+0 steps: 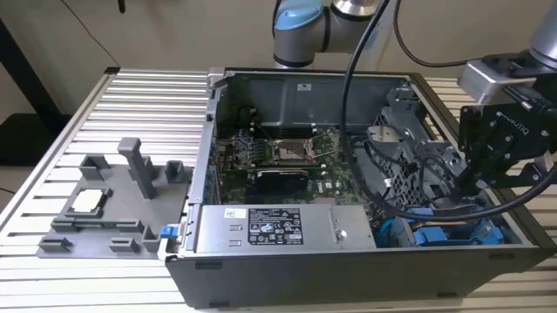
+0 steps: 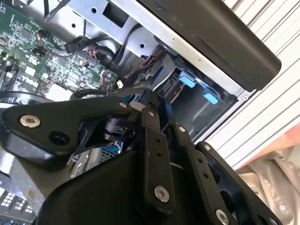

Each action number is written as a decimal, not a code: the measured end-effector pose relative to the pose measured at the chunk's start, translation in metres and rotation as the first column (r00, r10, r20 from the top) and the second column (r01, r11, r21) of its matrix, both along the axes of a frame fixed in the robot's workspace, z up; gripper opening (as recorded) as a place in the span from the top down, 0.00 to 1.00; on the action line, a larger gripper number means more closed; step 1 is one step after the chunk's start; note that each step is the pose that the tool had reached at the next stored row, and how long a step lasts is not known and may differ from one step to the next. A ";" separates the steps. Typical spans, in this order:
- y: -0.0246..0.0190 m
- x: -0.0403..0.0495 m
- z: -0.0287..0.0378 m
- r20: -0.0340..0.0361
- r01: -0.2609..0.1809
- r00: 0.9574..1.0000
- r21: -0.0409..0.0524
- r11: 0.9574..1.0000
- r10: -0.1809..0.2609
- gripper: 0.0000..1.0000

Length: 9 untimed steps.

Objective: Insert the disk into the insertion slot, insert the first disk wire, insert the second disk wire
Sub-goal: 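Insert the first disk wire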

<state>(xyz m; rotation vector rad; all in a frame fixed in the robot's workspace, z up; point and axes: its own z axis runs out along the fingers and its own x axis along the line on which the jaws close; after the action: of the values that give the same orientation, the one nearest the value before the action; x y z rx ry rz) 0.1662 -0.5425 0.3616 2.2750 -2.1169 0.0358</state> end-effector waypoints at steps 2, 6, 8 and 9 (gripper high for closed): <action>-0.0033 0.0000 -0.0002 -0.002 0.001 1.000 0.001 1.000 -0.001 0.81; -0.0107 0.0000 -0.0007 -0.004 0.004 1.000 0.004 1.000 -0.004 0.81; -0.0144 0.0000 -0.0007 -0.006 0.005 1.000 0.004 1.000 -0.005 0.81; -0.0162 0.0000 -0.0007 -0.008 0.005 1.000 0.004 1.000 -0.005 0.81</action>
<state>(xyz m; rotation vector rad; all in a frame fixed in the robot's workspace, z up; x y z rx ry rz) 0.1661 -0.5587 0.3609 2.2682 -2.1214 0.0225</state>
